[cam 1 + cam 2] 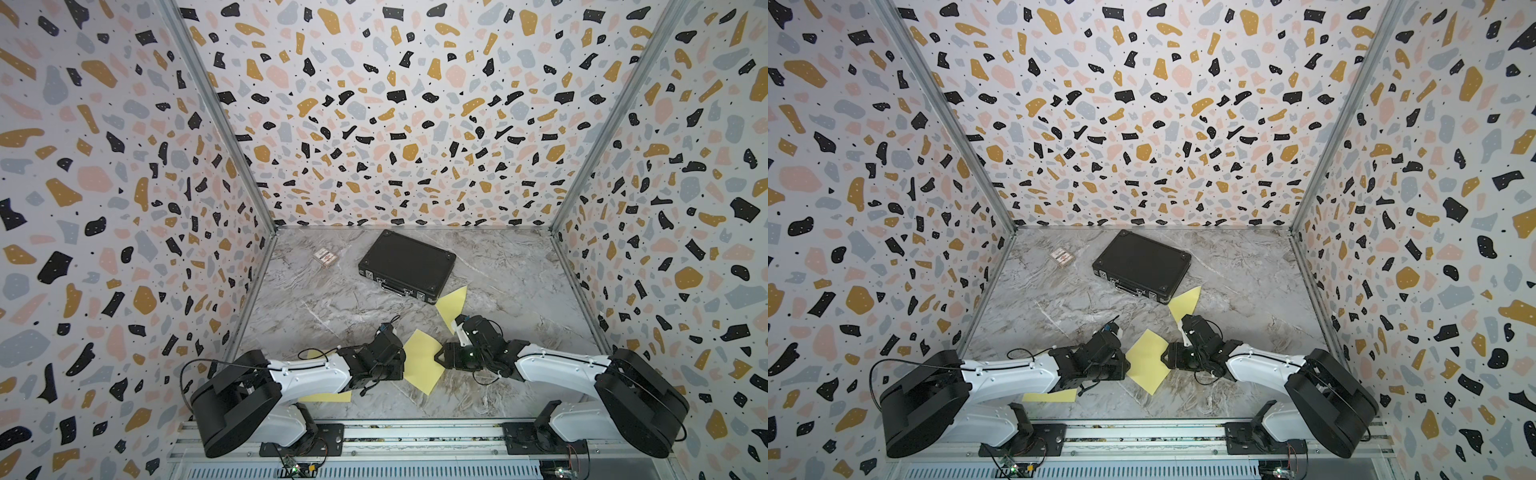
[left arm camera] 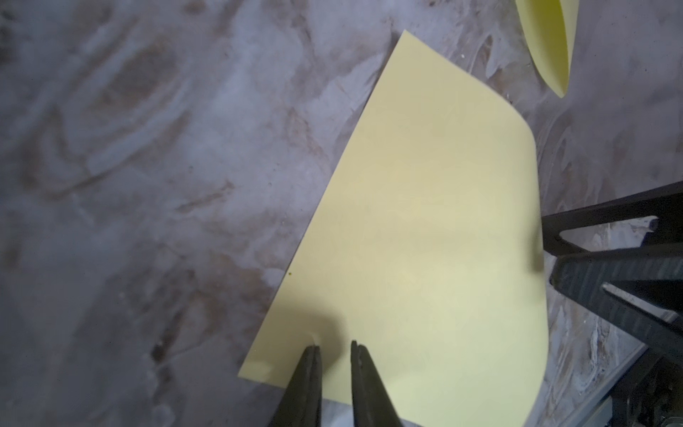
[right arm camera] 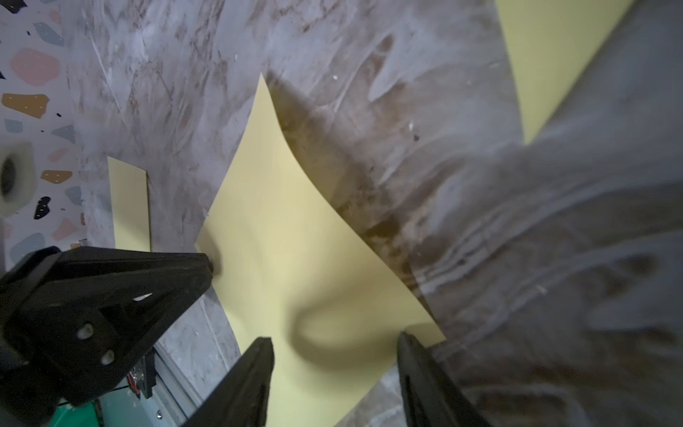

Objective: Fold the square paper diagonally
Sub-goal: Fold the paper at the center of the board.

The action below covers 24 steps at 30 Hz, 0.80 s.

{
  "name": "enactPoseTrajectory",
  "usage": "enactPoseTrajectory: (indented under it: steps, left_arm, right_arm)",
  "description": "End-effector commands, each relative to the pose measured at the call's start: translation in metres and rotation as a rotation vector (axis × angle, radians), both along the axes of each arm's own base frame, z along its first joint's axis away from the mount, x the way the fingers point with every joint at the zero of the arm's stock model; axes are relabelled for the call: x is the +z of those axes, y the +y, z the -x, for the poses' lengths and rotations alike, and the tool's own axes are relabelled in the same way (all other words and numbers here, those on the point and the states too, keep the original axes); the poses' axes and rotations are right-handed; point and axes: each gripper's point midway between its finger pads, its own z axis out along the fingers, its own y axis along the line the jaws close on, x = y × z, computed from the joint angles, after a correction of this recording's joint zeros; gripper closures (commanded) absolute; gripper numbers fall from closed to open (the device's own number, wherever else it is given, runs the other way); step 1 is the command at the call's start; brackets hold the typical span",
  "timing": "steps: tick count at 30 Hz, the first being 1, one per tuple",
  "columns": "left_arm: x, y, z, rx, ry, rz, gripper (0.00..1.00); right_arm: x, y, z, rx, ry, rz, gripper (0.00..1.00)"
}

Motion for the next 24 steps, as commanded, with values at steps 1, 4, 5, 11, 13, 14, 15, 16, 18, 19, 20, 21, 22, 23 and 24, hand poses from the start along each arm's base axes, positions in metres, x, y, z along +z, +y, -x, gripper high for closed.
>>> enactPoseTrajectory:
  steps: [1, 4, 5, 11, 13, 14, 15, 16, 18, 19, 20, 21, 22, 23, 24]
  left_arm:
    - [-0.036, 0.033, 0.023, 0.017, 0.105, -0.131, 0.80]
    - [-0.038, 0.035, 0.024, 0.019, 0.107, -0.139, 0.80]
    - [-0.039, 0.035, 0.024, 0.017, 0.107, -0.142, 0.80]
    - [-0.044, 0.040, 0.025, 0.028, 0.109, -0.163, 0.80]
    - [-0.045, 0.041, 0.025, 0.032, 0.110, -0.162, 0.80]
    - [-0.046, 0.041, 0.025, 0.034, 0.110, -0.160, 0.80]
    - [-0.046, 0.041, 0.025, 0.036, 0.111, -0.159, 0.80]
    - [-0.047, 0.040, 0.025, 0.038, 0.113, -0.159, 0.80]
    - [-0.048, 0.041, 0.025, 0.040, 0.115, -0.161, 0.80]
    - [-0.049, 0.041, 0.026, 0.040, 0.117, -0.163, 0.80]
    - [-0.050, 0.041, 0.026, 0.042, 0.120, -0.164, 0.80]
    - [-0.051, 0.041, 0.026, 0.043, 0.121, -0.166, 0.80]
    - [-0.052, 0.042, 0.026, 0.045, 0.122, -0.169, 0.80]
    - [-0.052, 0.042, 0.026, 0.045, 0.124, -0.169, 0.80]
    - [-0.053, 0.042, 0.026, 0.046, 0.124, -0.170, 0.80]
  right_arm:
    - [-0.017, 0.004, 0.001, -0.028, 0.074, 0.014, 0.41]
    - [-0.015, 0.018, -0.008, -0.035, 0.083, -0.029, 0.41]
    - [-0.011, 0.024, -0.012, -0.041, 0.075, -0.053, 0.41]
    - [0.036, 0.056, -0.036, -0.059, -0.024, -0.294, 0.40]
    - [0.052, 0.067, -0.039, -0.035, -0.043, -0.365, 0.40]
    - [0.057, 0.071, -0.038, -0.020, -0.043, -0.389, 0.40]
    - [0.063, 0.076, -0.038, -0.006, -0.044, -0.416, 0.40]
    - [0.067, 0.079, -0.037, 0.002, -0.043, -0.441, 0.40]
    - [0.075, 0.085, -0.033, 0.019, -0.047, -0.476, 0.40]
    - [0.079, 0.088, -0.031, 0.026, -0.051, -0.484, 0.40]
    - [0.083, 0.090, -0.028, 0.038, -0.060, -0.493, 0.40]
    - [0.087, 0.093, -0.025, 0.050, -0.068, -0.494, 0.40]
    - [0.091, 0.095, -0.021, 0.062, -0.078, -0.493, 0.39]
    - [0.095, 0.096, -0.019, 0.067, -0.088, -0.495, 0.40]
    - [0.099, 0.097, -0.016, 0.072, -0.100, -0.501, 0.39]
